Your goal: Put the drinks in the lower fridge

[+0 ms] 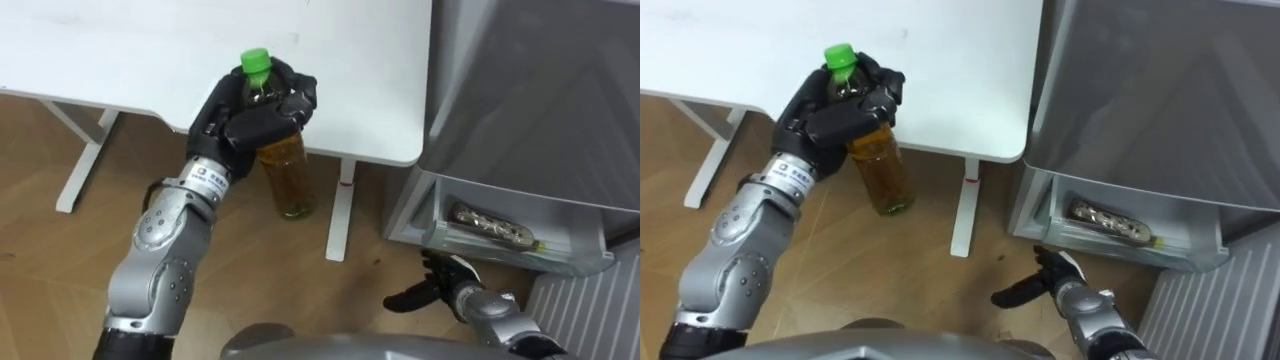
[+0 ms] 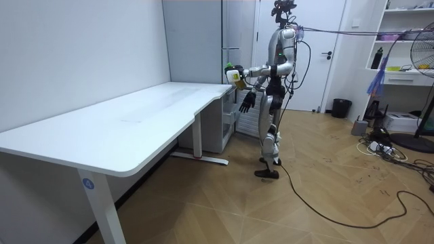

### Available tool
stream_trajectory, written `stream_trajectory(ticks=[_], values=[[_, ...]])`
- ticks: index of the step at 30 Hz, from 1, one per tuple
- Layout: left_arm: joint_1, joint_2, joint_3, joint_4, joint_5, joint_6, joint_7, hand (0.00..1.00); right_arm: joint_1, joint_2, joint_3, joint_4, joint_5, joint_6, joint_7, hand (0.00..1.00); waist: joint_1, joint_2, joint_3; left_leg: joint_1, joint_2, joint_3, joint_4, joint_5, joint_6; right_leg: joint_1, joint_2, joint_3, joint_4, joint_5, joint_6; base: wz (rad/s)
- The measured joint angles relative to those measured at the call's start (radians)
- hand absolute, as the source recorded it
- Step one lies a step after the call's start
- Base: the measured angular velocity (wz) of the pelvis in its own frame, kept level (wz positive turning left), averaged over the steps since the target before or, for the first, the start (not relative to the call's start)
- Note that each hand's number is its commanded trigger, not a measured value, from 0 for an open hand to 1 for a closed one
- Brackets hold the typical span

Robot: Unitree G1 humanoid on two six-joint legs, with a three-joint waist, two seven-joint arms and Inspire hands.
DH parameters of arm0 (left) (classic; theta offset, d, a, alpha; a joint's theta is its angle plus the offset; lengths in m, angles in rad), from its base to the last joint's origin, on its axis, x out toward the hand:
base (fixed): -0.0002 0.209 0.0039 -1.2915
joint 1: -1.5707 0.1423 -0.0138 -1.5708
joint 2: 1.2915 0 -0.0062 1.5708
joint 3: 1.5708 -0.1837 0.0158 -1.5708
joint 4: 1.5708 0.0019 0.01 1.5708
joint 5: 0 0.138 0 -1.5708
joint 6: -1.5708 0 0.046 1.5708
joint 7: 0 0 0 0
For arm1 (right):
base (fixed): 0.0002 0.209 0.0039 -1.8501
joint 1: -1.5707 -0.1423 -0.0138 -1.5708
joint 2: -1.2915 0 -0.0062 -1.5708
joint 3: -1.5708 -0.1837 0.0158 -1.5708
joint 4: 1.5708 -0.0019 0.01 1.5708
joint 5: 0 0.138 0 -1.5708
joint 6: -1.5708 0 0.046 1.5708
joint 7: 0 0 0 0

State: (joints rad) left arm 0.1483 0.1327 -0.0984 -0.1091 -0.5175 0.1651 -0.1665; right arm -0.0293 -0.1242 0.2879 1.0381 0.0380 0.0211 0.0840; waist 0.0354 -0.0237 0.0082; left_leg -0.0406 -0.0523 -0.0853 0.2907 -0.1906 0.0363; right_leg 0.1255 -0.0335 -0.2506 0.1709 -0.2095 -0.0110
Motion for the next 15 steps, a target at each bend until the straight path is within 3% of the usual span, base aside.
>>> stream_trajectory(ticks=[10, 15], values=[[0.000, -0.007, -0.024, 0.074, -0.002, -0.031, 0.004, 1.00, 0.018, -0.003, 0.005, -0.151, -0.009, -0.003, 0.128, 0.00, -0.001, -0.009, 0.0058, 0.002, 0.004, 0.006, 0.001, 0.000, 0.000, -0.013, 0.001, 0.023, 0.018, 0.000, 0.000, -0.03], [0.000, 0.002, -0.032, 0.077, -0.002, -0.062, 0.004, 1.00, 0.076, -0.004, 0.006, -0.261, -0.012, -0.004, 0.196, 0.00, -0.002, -0.017, 0.0062, 0.001, 0.004, 0.007, 0.001, 0.000, 0.000, -0.019, 0.001, 0.028, 0.025, 0.000, 0.000, -0.01]])
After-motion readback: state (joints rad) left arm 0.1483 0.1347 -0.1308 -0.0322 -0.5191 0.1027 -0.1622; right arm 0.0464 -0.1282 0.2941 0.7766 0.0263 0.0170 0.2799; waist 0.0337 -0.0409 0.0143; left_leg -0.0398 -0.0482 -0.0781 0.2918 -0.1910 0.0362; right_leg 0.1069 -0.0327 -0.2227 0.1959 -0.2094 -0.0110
